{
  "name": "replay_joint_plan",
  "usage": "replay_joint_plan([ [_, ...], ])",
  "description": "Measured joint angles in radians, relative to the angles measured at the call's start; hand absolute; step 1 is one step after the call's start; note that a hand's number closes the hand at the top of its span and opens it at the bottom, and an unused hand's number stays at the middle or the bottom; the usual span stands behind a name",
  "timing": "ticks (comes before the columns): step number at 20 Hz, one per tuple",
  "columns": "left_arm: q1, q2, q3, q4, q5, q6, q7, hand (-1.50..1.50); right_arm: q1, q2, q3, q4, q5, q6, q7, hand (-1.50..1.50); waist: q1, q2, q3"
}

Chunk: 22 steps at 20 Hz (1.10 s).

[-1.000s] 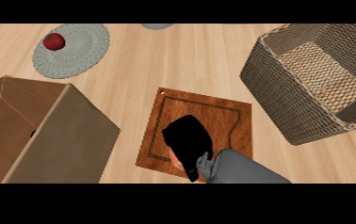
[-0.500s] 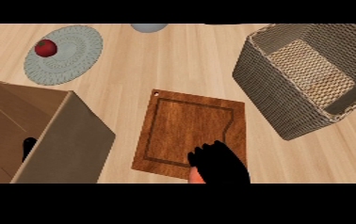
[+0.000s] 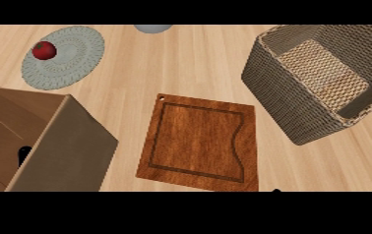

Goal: Pick the squash from the cutting board and place it in the basket

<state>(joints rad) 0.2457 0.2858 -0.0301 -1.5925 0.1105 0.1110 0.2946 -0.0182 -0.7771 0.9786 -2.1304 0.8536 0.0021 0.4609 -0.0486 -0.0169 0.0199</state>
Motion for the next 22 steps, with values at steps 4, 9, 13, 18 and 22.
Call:
replay_joint_plan([
  [4, 0.017, 0.003, 0.009, -0.017, 0.006, 0.003, 0.004, 0.0, 0.1, 0.065, -0.056, -0.163, -0.148, -0.139, -0.015, 1.5, -0.011, 0.007, 0.001],
  [9, 0.019, 0.007, 0.009, -0.019, 0.003, -0.007, -0.014, 0.0, 0.126, 0.103, -0.172, -0.218, -0.192, -0.261, -0.05, 1.5, -0.007, 0.008, -0.002],
  [13, 0.014, 0.006, 0.01, -0.022, 0.004, -0.015, -0.014, 0.0, 0.117, 0.109, -0.285, -0.231, -0.213, -0.297, -0.035, 1.5, 0.001, 0.011, -0.004],
  [18, 0.011, 0.006, 0.013, -0.023, 0.007, -0.025, -0.011, 0.0, 0.069, 0.117, -0.436, -0.236, -0.244, -0.3, 0.023, 1.5, 0.003, 0.013, -0.007],
  [22, 0.005, 0.007, 0.012, -0.023, 0.004, -0.032, -0.015, 0.0, 0.006, 0.127, -0.555, -0.228, -0.298, -0.275, 0.082, 1.5, 0.014, 0.015, -0.008],
])
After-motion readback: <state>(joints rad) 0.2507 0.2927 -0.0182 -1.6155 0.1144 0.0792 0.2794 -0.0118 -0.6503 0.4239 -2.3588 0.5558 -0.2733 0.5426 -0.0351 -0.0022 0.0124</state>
